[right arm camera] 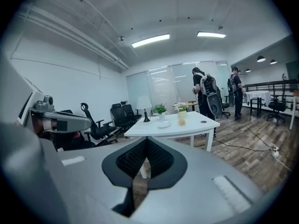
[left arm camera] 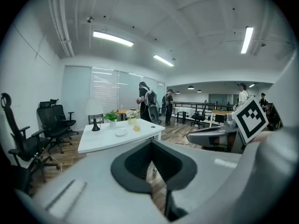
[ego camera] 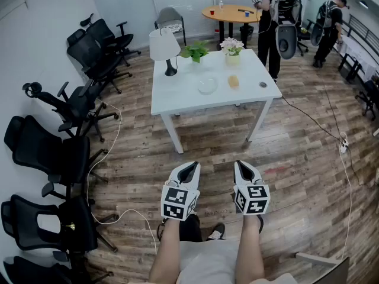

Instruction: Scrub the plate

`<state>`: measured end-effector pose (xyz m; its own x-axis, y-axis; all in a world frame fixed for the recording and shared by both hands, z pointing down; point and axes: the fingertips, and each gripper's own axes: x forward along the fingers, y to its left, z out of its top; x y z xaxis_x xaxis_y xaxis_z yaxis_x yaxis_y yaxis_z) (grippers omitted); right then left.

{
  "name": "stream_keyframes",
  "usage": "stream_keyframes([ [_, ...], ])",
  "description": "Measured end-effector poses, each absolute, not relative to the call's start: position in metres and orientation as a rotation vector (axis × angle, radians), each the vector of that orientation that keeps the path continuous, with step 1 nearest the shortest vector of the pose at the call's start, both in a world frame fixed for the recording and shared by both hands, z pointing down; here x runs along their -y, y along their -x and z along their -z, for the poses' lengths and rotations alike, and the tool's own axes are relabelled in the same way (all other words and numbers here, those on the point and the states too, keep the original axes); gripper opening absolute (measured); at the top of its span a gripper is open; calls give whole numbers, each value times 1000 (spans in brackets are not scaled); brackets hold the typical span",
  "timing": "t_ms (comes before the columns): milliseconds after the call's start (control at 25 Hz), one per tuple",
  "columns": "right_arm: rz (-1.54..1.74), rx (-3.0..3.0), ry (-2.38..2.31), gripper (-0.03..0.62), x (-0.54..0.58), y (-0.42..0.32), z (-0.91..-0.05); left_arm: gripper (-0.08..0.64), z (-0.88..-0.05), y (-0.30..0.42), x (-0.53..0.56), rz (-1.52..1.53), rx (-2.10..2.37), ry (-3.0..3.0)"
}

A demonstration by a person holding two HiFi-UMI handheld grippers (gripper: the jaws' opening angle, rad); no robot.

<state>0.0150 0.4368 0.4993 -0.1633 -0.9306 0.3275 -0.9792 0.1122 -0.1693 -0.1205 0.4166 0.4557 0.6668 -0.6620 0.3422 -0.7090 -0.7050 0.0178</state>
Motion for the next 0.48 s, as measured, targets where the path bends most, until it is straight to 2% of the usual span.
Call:
stream_keyframes([
  [480,-554,2270,-1943,26,-425,-17,-502,1,-467,124,-400,-525,1102,-2732],
])
